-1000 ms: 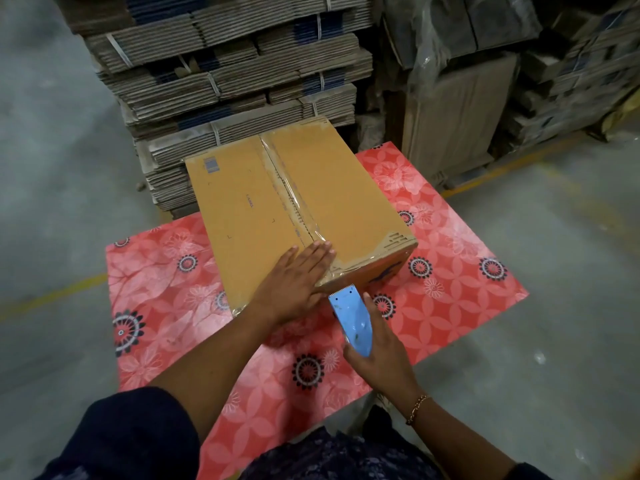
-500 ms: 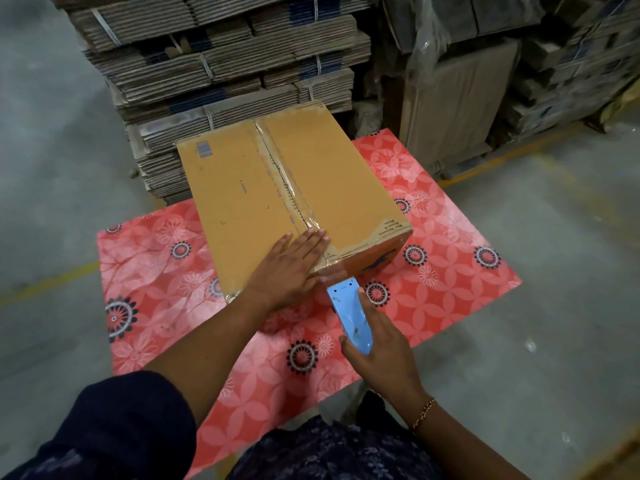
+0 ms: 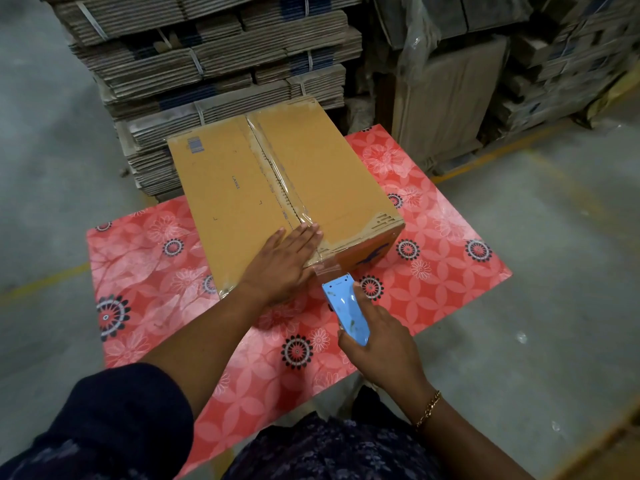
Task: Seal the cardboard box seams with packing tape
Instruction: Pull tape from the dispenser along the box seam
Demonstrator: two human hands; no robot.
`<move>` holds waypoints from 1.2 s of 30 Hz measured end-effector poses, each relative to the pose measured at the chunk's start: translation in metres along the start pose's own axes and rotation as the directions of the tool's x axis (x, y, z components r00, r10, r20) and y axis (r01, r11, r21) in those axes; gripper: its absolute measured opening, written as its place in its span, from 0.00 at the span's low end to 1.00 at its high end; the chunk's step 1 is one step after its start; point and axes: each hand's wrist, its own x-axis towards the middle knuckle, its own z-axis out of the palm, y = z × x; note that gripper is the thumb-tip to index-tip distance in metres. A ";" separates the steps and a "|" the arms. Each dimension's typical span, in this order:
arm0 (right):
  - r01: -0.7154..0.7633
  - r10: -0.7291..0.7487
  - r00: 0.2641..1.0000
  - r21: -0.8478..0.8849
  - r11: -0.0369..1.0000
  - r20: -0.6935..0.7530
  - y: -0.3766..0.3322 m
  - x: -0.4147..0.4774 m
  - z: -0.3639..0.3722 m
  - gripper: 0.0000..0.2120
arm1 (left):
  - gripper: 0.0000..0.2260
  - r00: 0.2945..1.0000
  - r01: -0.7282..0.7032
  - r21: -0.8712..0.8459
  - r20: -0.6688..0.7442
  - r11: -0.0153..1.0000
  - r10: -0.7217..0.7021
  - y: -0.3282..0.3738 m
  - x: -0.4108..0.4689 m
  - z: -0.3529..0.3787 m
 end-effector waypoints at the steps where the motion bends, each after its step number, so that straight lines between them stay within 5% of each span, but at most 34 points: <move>1: -0.004 0.004 1.000 0.004 1.000 -0.003 0.000 -0.002 -0.001 0.41 | 0.32 1.000 -0.001 0.009 0.003 1.000 0.001 0.000 0.000 0.000; 13: -0.031 0.033 0.998 -0.043 0.999 0.050 0.001 -0.019 -0.011 0.42 | 0.34 1.000 -0.002 -0.003 0.008 1.000 0.002 0.002 -0.002 -0.005; 20: -0.045 0.098 0.973 -0.243 0.969 0.210 -0.018 0.011 -0.034 0.39 | 0.35 1.000 -0.005 -0.020 -0.002 1.000 0.005 0.003 -0.002 -0.006; 28: 0.089 0.112 0.809 -0.308 0.947 0.577 -0.082 0.110 -0.067 0.11 | 0.32 1.000 0.008 -0.002 -0.007 1.000 -0.008 0.000 0.000 0.001; 36: 0.110 0.173 0.671 -0.328 0.938 0.721 -0.077 0.119 -0.069 0.08 | 0.32 1.000 0.009 0.008 -0.005 1.000 -0.009 -0.001 0.001 0.000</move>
